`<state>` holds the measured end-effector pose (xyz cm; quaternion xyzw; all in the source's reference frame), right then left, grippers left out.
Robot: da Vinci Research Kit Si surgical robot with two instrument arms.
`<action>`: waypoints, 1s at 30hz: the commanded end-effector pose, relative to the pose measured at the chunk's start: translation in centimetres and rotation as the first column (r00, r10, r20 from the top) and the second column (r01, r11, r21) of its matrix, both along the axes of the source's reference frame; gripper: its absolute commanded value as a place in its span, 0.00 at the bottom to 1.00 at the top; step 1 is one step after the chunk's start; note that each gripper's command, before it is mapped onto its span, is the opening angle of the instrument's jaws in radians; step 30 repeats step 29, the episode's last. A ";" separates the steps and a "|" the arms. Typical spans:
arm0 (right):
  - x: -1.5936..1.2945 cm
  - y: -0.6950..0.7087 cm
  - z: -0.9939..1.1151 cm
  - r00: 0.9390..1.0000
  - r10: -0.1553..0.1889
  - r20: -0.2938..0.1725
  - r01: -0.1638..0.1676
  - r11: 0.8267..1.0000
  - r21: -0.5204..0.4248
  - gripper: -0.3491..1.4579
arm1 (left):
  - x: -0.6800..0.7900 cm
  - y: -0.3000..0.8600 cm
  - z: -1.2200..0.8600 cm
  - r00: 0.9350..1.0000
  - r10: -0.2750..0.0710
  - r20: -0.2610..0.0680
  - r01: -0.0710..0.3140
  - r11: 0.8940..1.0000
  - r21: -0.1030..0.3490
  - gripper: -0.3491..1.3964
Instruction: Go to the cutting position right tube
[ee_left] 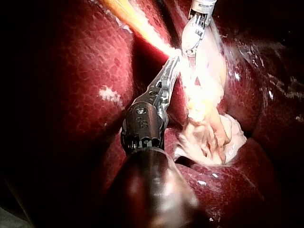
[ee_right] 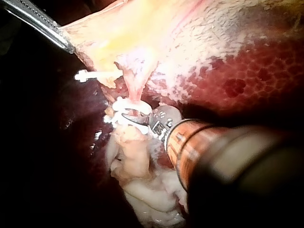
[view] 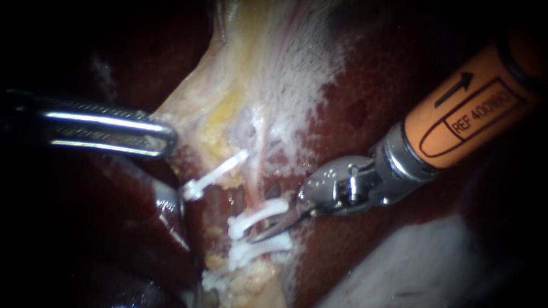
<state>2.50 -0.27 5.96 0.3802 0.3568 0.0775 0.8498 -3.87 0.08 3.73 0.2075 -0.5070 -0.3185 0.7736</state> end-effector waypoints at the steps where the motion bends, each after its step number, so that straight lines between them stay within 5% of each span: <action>1: 0.01 0.00 0.01 1.000 0.001 -0.001 -0.001 1.000 0.000 0.27 | 0.00 0.00 0.00 1.000 0.000 0.000 0.000 1.000 0.000 0.00; 30: 0.06 -0.06 0.06 1.000 0.000 -0.003 0.000 1.000 -0.004 0.28 | -0.01 -0.01 0.02 1.000 0.001 0.000 -0.001 1.000 -0.001 0.00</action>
